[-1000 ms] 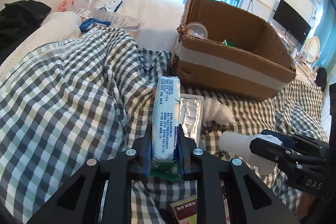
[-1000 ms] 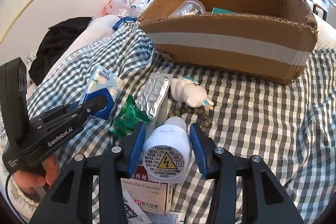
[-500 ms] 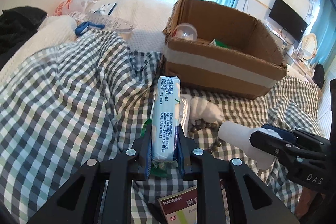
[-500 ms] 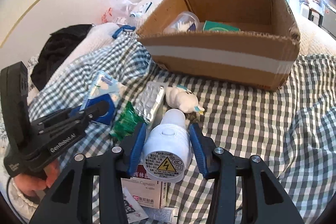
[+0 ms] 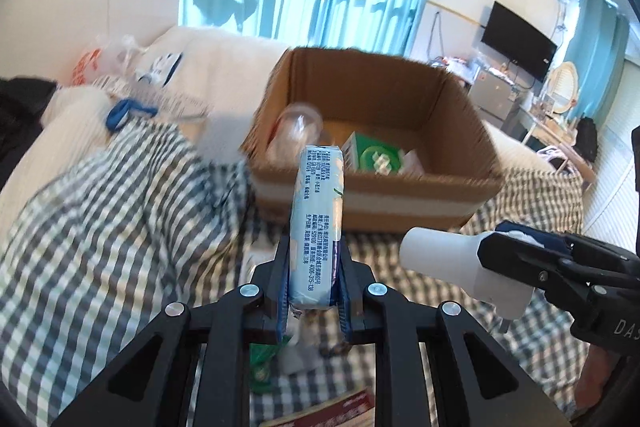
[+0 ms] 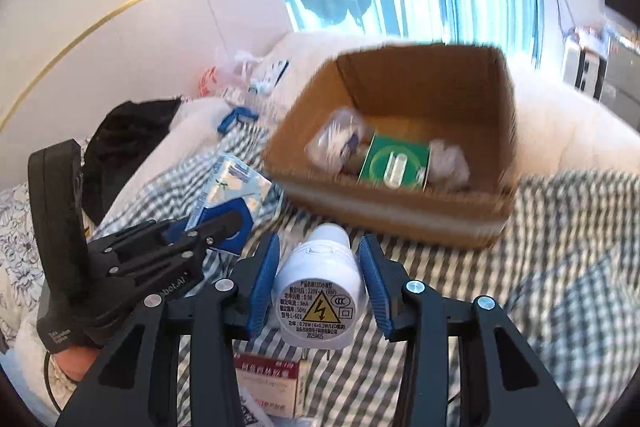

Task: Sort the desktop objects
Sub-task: 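Carry the tissue pack in the left tool and white plug in the right tool to the box, then open both tools to drop the tissue pack and plug into the box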

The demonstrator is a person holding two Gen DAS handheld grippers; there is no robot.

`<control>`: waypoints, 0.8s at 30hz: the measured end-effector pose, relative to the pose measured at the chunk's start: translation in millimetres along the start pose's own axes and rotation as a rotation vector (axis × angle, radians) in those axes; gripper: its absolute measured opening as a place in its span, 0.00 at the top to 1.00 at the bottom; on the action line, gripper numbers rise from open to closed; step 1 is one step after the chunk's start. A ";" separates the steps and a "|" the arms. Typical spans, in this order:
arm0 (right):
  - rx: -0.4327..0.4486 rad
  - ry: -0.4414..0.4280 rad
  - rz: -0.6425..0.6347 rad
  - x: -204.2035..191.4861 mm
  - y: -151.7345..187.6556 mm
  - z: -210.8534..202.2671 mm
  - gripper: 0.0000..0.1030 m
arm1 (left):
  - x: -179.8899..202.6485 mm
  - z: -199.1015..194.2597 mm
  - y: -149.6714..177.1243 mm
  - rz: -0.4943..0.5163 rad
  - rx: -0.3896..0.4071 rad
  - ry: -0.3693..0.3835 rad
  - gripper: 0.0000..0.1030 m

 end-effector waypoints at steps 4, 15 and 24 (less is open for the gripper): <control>0.036 0.024 -0.025 4.9 -21.7 -10.0 0.61 | 13.7 2.8 -22.8 0.029 0.033 0.014 0.81; 0.104 0.066 -0.025 32.9 -93.3 -7.2 0.64 | 31.0 30.7 -77.2 0.067 0.071 0.034 0.81; 0.058 0.132 0.018 72.5 -117.1 46.6 0.67 | 42.1 78.0 -101.5 0.074 0.035 0.053 0.81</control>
Point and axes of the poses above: each gripper's, at about its wrist camera, not at the fingertips, and z roughly the way its jaws point, x to its right, y to its underside, the point moved 2 cm from there along z, roughly the way its jaws point
